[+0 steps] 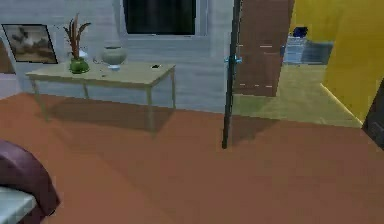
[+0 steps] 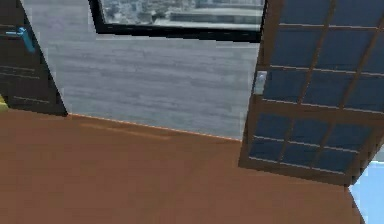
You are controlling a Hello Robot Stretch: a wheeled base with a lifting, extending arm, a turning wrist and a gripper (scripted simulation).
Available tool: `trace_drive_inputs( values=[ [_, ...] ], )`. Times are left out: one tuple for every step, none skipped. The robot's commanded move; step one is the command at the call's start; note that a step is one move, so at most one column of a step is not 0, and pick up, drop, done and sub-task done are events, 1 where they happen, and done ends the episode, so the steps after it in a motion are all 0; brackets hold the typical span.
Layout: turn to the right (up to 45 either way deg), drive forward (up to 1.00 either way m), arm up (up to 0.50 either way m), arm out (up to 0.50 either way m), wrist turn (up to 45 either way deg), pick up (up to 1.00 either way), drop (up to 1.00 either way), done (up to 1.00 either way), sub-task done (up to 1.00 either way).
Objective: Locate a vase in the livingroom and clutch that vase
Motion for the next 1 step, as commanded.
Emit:
trace_drive_inputs(
  values=[
    [0.0, 1.00, 0.00, 0.00, 0.0, 0.00, 0.00, 0.00, 0.00]
  ],
)
